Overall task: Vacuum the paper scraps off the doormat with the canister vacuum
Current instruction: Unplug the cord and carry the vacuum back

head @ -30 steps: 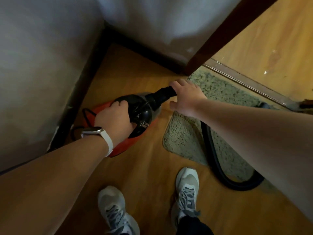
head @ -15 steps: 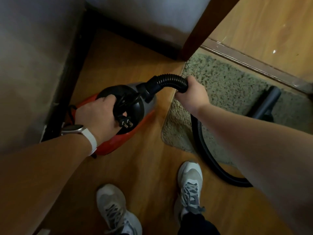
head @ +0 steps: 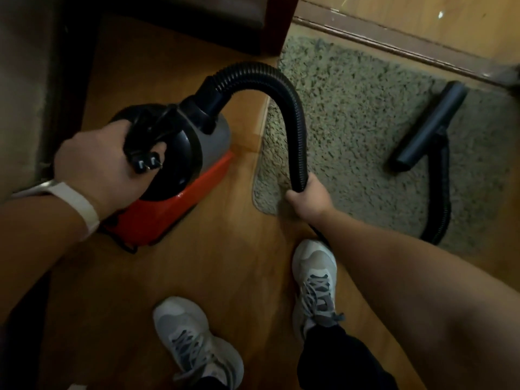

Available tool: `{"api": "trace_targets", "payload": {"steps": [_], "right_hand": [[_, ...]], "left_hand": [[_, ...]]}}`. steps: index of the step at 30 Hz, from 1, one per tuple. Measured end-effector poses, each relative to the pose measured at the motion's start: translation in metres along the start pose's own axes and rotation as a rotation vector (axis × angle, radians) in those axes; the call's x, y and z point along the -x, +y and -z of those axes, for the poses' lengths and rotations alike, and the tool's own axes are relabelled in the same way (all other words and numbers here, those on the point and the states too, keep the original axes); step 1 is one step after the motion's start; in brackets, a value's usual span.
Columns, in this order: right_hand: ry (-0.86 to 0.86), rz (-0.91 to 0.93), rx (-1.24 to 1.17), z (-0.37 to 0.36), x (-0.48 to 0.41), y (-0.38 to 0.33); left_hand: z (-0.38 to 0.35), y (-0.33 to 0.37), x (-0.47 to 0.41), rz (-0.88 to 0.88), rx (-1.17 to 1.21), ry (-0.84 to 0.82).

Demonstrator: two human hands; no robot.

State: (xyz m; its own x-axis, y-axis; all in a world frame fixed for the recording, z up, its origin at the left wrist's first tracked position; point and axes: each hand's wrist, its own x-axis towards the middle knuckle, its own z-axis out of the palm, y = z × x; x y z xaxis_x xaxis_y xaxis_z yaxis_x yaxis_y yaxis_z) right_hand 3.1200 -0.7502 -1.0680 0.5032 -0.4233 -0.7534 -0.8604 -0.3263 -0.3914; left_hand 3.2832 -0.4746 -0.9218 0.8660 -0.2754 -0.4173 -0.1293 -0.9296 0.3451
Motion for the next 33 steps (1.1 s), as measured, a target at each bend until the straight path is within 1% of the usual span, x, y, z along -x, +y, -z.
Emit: {"api": "trace_targets", "payload": {"steps": [2,4,6,10,13,15,18,20,23,26,30,33], "right_hand": [[0.062,0.016,-0.01,0.009,0.01,-0.01],[0.109,0.034,0.04,0.024,0.021,-0.02],[0.132,0.064,0.087,0.04,0.032,-0.034],[0.145,0.11,0.06,0.063,0.057,-0.066],[0.12,0.124,0.025,0.08,0.082,-0.088],[0.098,0.149,0.009,0.094,0.102,-0.104],[0.019,0.18,-0.018,0.117,0.139,-0.132],[-0.067,0.205,-0.043,0.136,0.165,-0.151],[-0.136,0.242,-0.08,0.168,0.205,-0.181],[-0.102,0.286,-0.09,0.21,0.242,-0.21],[-0.029,0.327,0.006,0.287,0.288,-0.232],[0.06,0.321,0.026,0.341,0.322,-0.244]], "left_hand": [[0.008,0.007,-0.003,0.1,0.171,-0.131],[0.017,0.012,-0.007,0.232,0.363,-0.257],[0.021,0.011,-0.003,0.296,0.389,-0.304],[0.017,0.01,0.017,0.305,0.345,-0.191],[0.021,0.023,0.035,0.341,0.35,-0.104],[0.032,0.038,0.044,0.354,0.367,-0.073],[0.057,0.063,0.059,0.436,0.412,-0.052],[0.081,0.087,0.072,0.489,0.444,-0.047],[0.119,0.118,0.096,0.533,0.55,-0.005],[0.16,0.141,0.121,0.549,0.616,0.016],[0.213,0.163,0.159,0.52,0.667,0.002],[0.251,0.182,0.184,0.437,0.569,-0.02]]}}
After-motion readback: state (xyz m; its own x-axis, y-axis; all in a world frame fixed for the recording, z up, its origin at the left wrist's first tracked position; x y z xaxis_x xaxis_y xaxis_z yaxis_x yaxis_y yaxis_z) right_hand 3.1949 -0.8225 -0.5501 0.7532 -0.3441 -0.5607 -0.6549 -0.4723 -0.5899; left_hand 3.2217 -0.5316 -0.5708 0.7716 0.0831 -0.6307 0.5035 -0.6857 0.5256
